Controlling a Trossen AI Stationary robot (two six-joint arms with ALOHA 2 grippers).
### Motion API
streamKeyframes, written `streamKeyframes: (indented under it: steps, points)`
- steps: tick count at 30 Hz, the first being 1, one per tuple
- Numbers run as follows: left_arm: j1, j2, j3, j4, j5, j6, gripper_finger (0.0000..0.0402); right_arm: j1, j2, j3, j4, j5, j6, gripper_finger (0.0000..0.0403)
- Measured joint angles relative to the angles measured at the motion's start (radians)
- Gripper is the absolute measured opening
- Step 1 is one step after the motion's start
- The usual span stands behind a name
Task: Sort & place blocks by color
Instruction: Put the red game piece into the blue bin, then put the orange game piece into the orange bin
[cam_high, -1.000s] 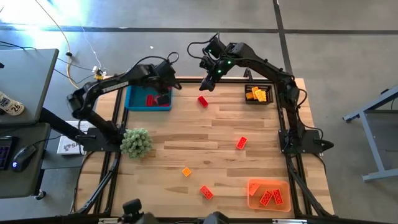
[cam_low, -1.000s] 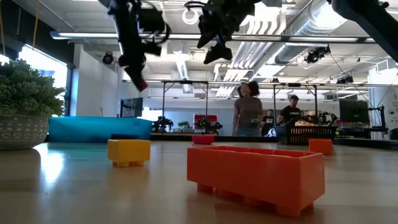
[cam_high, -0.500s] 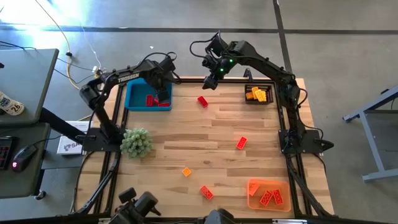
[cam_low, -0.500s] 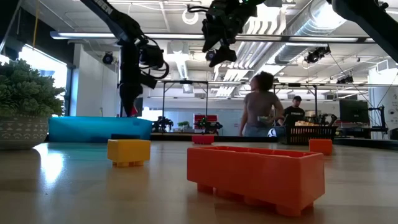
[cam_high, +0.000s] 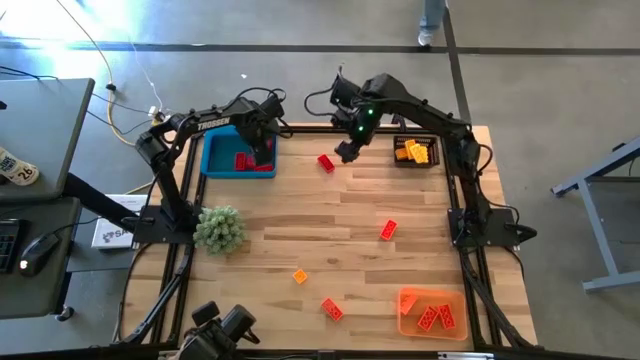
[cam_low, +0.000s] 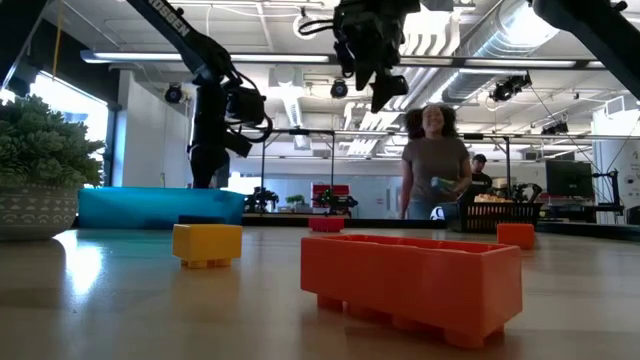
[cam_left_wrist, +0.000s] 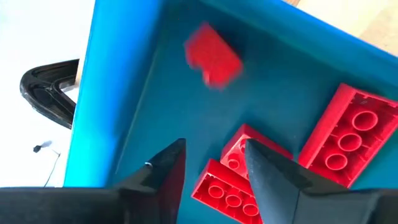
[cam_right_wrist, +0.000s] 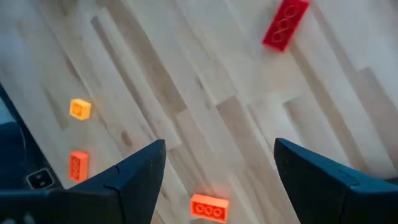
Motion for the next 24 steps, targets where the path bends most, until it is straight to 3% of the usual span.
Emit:
streamKeyframes:
  steps: [6, 12, 18, 24]
  points:
    - [-0.001, 0.000, 0.000, -0.001, -0.053, -0.024, 0.0189, 0.093, 0.000, -0.002, -0.002, -0.002, 0.046, 0.0287]
    - [-0.009, -0.003, 0.000, -0.022, -0.092, -0.061, 0.0199, 0.185, 0.000, -0.002, 0.003, 0.001, 0.141, 0.0287]
    - [-0.047, -0.023, 0.000, -0.039, -0.074, -0.079, 0.0200, 0.276, 0.000, -0.002, -0.003, 0.122, 0.248, 0.0287]
    - [-0.112, -0.072, 0.000, -0.037, -0.078, -0.082, 0.0200, 0.370, 0.000, -0.002, -0.001, 0.173, 0.279, 0.0287]
